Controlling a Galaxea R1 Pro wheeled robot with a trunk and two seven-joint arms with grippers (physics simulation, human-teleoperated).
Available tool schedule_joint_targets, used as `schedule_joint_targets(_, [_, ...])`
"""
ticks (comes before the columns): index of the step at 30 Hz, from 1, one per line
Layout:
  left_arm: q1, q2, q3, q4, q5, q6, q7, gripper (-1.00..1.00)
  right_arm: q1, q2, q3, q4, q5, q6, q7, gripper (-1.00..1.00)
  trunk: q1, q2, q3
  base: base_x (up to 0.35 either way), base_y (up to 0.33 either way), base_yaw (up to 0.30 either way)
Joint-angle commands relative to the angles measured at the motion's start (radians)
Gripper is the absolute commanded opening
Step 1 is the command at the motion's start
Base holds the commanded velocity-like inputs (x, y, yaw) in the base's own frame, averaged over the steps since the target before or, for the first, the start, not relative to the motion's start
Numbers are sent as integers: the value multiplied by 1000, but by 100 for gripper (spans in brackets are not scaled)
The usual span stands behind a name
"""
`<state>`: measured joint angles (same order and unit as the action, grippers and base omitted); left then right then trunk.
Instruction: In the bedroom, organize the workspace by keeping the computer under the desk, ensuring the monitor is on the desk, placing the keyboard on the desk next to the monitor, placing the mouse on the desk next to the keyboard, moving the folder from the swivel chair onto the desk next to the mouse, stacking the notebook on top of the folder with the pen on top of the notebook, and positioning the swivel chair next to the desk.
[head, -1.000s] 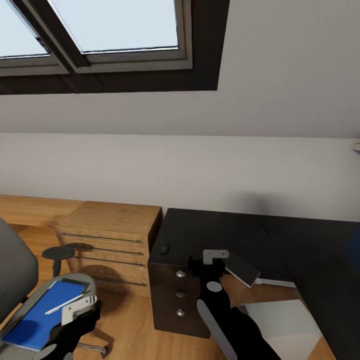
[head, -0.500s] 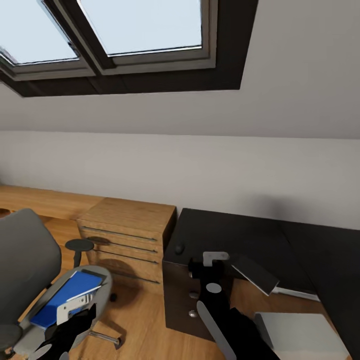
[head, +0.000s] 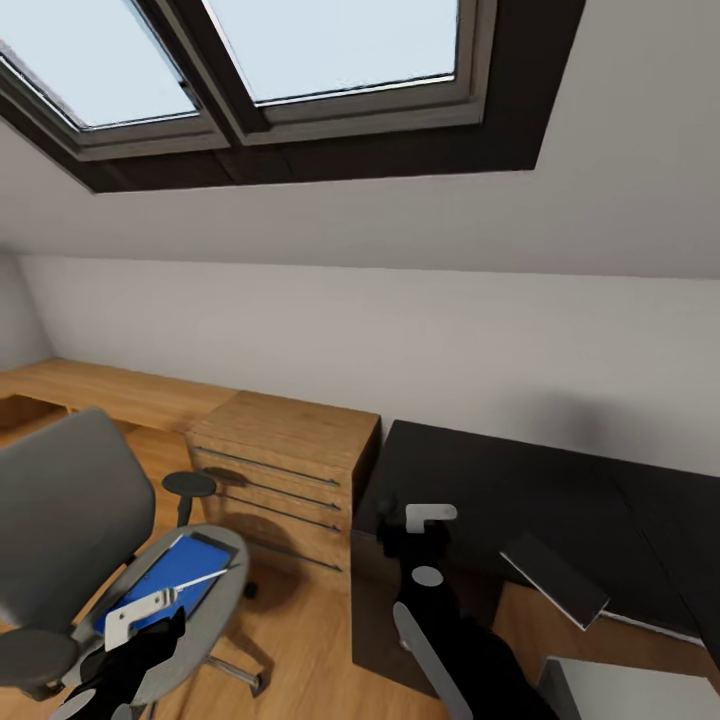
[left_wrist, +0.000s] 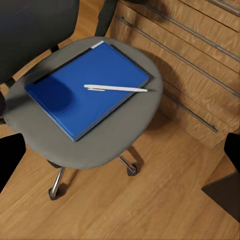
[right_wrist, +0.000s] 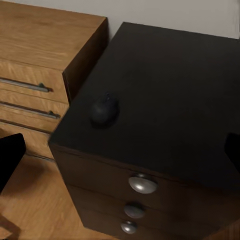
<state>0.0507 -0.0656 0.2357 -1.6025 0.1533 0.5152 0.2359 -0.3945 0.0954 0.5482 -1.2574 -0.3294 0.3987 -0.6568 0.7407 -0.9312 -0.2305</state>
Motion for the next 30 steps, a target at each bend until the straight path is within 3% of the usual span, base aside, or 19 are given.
schedule_joint_targets(1, [0, 0, 2, -2, 10, 3, 7, 100, -1, 0, 2, -1, -6, 4, -8, 100, 1, -1, -1, 287, 0, 38])
schedule_joint_targets(11, [0, 1, 71, -2, 11, 3, 5, 100, -1, -1, 3, 0, -2, 3, -6, 100, 1, -1, -2, 314, 0, 7])
schedule_joint_targets(12, [0, -1, 140, -2, 13, 3, 6, 100, -1, -1, 6, 48, -1, -9, 19, 100, 1, -1, -2, 99, 0, 0])
schedule_joint_targets(15, [0, 0, 144, -5, 14, 2, 6, 100, -6, 2, 6, 100, 2, -10, 76, 100, 1, -1, -2, 57, 0, 0])
schedule_joint_targets(16, [0, 0, 145, -6, 14, 2, 6, 100, -36, 3, 4, 163, 3, -11, 162, 100, 1, -1, -2, 17, 0, 0])
schedule_joint_targets(18, [0, -2, 144, -6, 14, 2, 6, 100, -119, 3, 1, 251, 3, -12, 226, 100, 1, -1, -2, 9, 0, 0])
schedule_joint_targets(21, [0, -3, 144, -7, 14, 2, 5, 100, -211, 3, -5, 362, 1, -30, 256, 100, 1, -1, -2, 4, 0, 0])
schedule_joint_targets(24, [0, -4, 143, -7, 14, 2, 4, 100, -267, 5, -8, 455, -1, -66, 269, 100, 1, -1, -2, 2, 0, 0])
schedule_joint_targets(28, [0, -5, 138, -7, 14, 2, 4, 100, -347, 9, -11, 613, -8, -144, 301, 100, 1, -1, -2, 0, 0, 0])
schedule_joint_targets(30, [0, -5, 127, -7, 14, 1, 4, 100, -395, 16, -12, 734, -11, -209, 349, 100, 1, -1, -2, 0, 0, 0])
